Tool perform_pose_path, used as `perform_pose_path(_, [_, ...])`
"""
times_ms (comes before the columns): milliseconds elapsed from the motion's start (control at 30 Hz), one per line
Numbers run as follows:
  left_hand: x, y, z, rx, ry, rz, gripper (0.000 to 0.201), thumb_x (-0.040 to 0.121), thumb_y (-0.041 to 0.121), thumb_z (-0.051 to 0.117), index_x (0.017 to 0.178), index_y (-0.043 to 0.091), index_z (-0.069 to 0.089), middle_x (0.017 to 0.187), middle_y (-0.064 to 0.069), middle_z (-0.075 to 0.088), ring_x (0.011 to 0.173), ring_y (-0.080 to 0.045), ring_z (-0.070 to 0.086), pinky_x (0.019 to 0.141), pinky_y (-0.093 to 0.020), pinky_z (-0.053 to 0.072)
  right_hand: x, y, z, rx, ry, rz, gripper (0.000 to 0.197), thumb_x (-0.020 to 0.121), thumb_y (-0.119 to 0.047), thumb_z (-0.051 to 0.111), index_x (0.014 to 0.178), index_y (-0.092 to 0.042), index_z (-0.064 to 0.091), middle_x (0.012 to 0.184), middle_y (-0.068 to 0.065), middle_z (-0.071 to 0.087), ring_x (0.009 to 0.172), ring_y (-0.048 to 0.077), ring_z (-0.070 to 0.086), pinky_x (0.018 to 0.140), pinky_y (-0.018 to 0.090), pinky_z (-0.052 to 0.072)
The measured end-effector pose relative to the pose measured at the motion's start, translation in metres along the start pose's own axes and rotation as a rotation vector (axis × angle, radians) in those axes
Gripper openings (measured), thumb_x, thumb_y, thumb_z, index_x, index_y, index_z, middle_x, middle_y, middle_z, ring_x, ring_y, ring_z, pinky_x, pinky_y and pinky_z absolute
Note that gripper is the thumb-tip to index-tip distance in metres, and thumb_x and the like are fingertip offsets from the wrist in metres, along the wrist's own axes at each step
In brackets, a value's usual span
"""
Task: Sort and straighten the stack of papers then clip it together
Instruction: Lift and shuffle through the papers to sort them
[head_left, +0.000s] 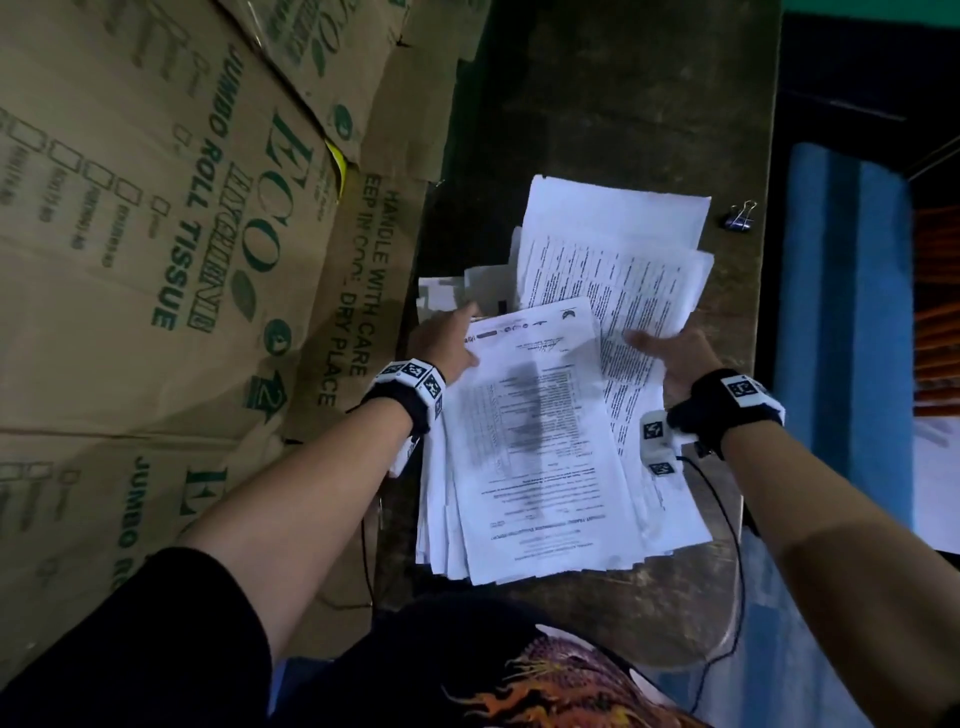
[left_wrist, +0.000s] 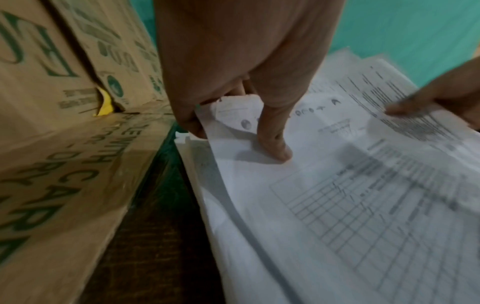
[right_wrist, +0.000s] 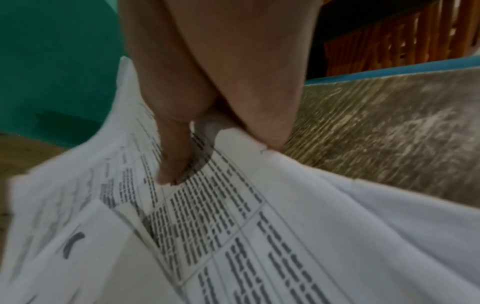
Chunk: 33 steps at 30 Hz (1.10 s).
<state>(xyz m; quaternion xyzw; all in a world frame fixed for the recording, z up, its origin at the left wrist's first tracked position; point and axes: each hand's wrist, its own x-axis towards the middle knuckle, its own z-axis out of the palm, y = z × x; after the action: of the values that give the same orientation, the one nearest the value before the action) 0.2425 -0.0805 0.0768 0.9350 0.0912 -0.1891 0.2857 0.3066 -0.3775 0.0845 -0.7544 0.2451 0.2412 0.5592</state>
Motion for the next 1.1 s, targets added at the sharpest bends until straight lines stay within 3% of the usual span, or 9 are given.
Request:
perform_pose_path(100, [0.002,-0.009,-0.001,-0.128,0.002,-0.07,0.067,0.061,0.01,0.088,0.119,0.013,0.054,0.116,-0.013,0.067,0.105,-0.03,0.064,0.088,-0.041,0.055,-0.004,-0.001,-0.001,-0.024,0.034,-0.022,0.053,0.064,-0.019,0.088,0.106,0.005,0.067,0.089,0.009,0.072,0.077,0.024,0.068,0.068,0.025,0.055])
perform_pose_path(233, [0.001,-0.017,-0.008,-0.23,0.007,-0.11,0.046,0.062,0.004,0.086,0.102,0.009,0.063,0.105,-0.009,0.068,0.102,-0.028,0.064,0.083,-0.032,0.052,-0.013,0.0,-0.017,0.045,0.149,-0.019,0.021,0.079,-0.018,0.079,0.087,-0.005,0.064,0.057,-0.002,0.058,0.036,0.003,0.049,0.036,0.012,0.036])
perform_pose_path(333, [-0.003,-0.018,-0.01,-0.22,-0.013,-0.094,0.027,0.068,0.0,0.082,0.081,0.011,0.061,0.088,-0.013,0.067,0.089,-0.03,0.066,0.072,-0.026,0.046,-0.026,0.005,-0.022,0.035,0.069,0.031,0.018,0.078,-0.014,0.079,0.079,-0.007,0.062,0.046,-0.005,0.061,0.038,0.005,0.057,0.045,0.018,0.043])
perform_pose_path(433, [-0.006,-0.02,-0.007,-0.211,-0.009,-0.084,0.03,0.072,-0.003,0.076,0.097,0.01,0.065,0.102,-0.017,0.07,0.097,-0.031,0.065,0.081,-0.037,0.054,-0.039,0.01,-0.015,-0.006,-0.07,0.06,0.016,0.071,-0.001,0.079,0.081,-0.001,0.066,0.062,0.002,0.072,0.058,0.009,0.07,0.049,0.02,0.051])
perform_pose_path(533, [-0.009,-0.02,-0.009,-0.147,-0.02,-0.047,0.026,0.076,-0.004,0.07,0.099,0.008,0.064,0.101,-0.018,0.07,0.095,-0.033,0.066,0.08,-0.04,0.055,-0.041,0.018,-0.016,-0.066,0.021,0.03,0.032,0.055,-0.009,0.088,0.059,-0.007,0.056,0.046,-0.004,0.06,0.041,0.009,0.057,0.054,0.026,0.048])
perform_pose_path(700, [-0.009,-0.021,-0.015,-0.026,-0.007,-0.022,0.019,0.08,-0.004,0.065,0.082,0.014,0.058,0.089,-0.023,0.067,0.084,-0.039,0.067,0.068,-0.036,0.051,-0.042,0.032,-0.04,0.26,0.078,-0.094,0.044,0.067,0.007,0.082,0.105,-0.011,0.069,0.11,0.015,0.072,0.101,0.032,0.069,0.086,0.046,0.055])
perform_pose_path(833, [-0.004,-0.015,-0.01,-0.043,0.001,-0.011,0.044,0.082,-0.01,0.059,0.122,0.008,0.06,0.116,-0.023,0.063,0.105,-0.038,0.062,0.086,-0.044,0.053,-0.039,0.044,-0.044,-0.142,0.121,0.096,0.06,0.041,-0.026,0.095,0.08,0.006,0.062,0.076,0.025,0.064,0.064,0.023,0.057,0.058,0.031,0.046])
perform_pose_path(967, [0.0,-0.011,-0.005,0.103,-0.043,0.042,0.05,0.084,-0.01,0.057,0.13,0.009,0.055,0.125,-0.024,0.058,0.115,-0.039,0.057,0.094,-0.046,0.049,-0.058,0.034,-0.069,-0.073,0.242,-0.047,0.044,0.056,0.0,0.088,0.095,-0.001,0.068,0.082,0.008,0.07,0.064,0.015,0.066,0.065,0.032,0.056])
perform_pose_path(1100, [0.004,0.005,-0.001,0.278,-0.036,0.094,0.047,0.086,-0.007,0.051,0.128,0.013,0.056,0.121,-0.023,0.061,0.111,-0.041,0.058,0.089,-0.047,0.051,-0.088,0.017,-0.119,0.01,0.277,-0.197,0.051,0.065,0.011,0.078,0.114,0.003,0.066,0.106,0.016,0.07,0.077,0.013,0.073,0.07,0.03,0.061])
